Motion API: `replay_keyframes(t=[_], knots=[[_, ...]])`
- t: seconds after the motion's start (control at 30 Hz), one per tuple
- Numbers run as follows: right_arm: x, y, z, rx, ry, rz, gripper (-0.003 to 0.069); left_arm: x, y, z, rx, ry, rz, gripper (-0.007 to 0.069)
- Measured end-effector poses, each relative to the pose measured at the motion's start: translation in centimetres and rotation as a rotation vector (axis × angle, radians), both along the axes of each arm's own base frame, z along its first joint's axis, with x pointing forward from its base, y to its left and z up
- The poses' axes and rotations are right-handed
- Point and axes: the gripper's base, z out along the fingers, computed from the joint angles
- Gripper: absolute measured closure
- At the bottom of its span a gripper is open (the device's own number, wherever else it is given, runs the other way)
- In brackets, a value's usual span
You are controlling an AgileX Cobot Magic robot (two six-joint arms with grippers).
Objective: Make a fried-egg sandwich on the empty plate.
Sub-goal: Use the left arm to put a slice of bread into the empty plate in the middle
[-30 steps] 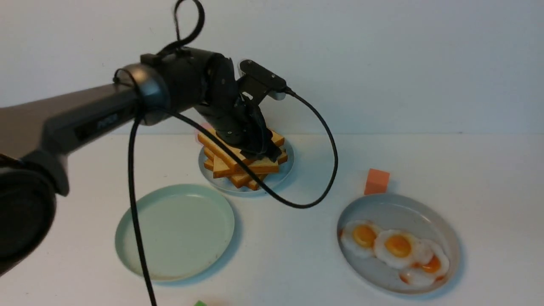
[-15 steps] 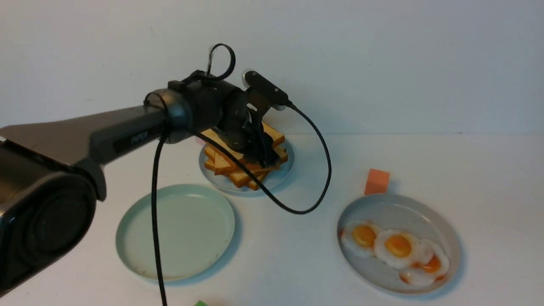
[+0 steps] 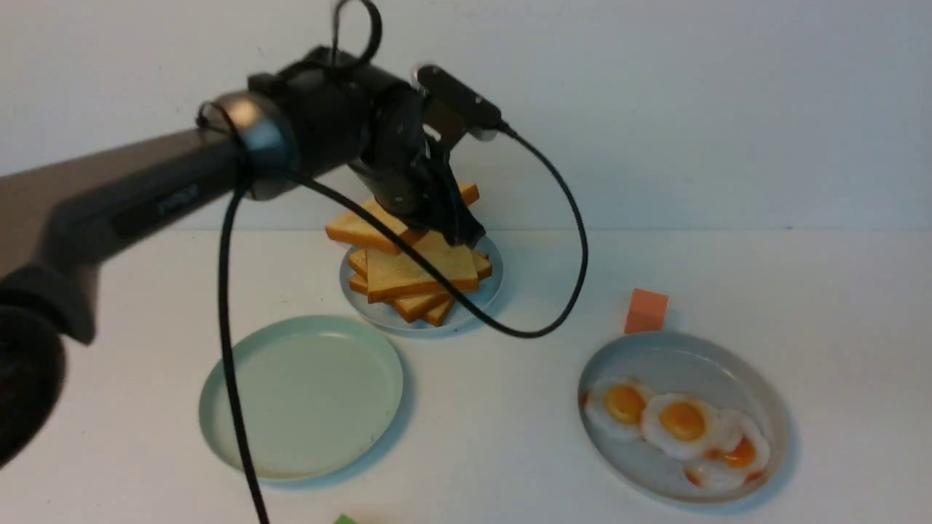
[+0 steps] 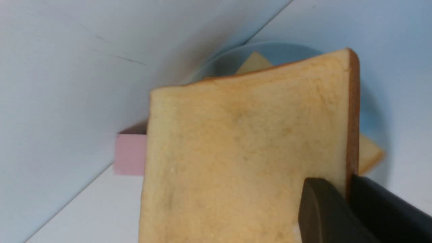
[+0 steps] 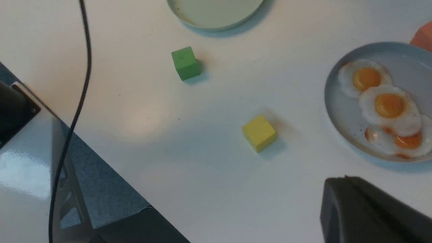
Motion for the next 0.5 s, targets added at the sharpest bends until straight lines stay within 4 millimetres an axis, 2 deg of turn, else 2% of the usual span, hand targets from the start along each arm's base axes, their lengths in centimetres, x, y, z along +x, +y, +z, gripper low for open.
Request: replay_keyframes(t=[0.03, 0.07, 0.13, 0.2, 0.23, 0.27, 0.37, 0.5], knots=[[0.0, 0.0, 0.0, 0.000, 0.000, 0.000, 0.0651, -0.4, 0.1, 0.7, -0.006, -0.004, 0.001, 0.0548], [0.0, 0.0, 0.0, 0.001, 0.001, 0.001, 0.0649, -1.8, 0.5, 2.4, -0.022, -0.012, 0.001, 0.0542], [0.0, 0.0, 0.0, 0.001, -0.002, 0.002, 0.0648, -3.7, 1.3, 3.5, -0.039, -0.010, 0.007, 0.0542], [0.0, 0.0, 0.0, -0.004, -0.010, 0.009, 0.0645, -5.7, 2.4, 3.3, -0.045, 0.019, 0.030, 0.0542], [0.0, 0.0, 0.0, -0.007, -0.013, 0.013, 0.0645, -6.8, 3.1, 2.3, -0.035, 0.055, 0.048, 0.0542], [0.0, 0.0, 0.0, -0.006, -0.014, 0.013, 0.0645, -7.5, 3.5, 2.1, -0.040, 0.058, 0.057, 0.0542], [0.1, 0.0, 0.1, -0.003, -0.020, 0.013, 0.0642, -10.1, 5.1, -1.2, 0.000, 0.098, 0.056, 0.0542], [0.2, 0.1, 0.2, 0.008, -0.035, 0.010, 0.0638, -12.1, 6.3, -5.4, 0.050, 0.101, 0.008, 0.0542]])
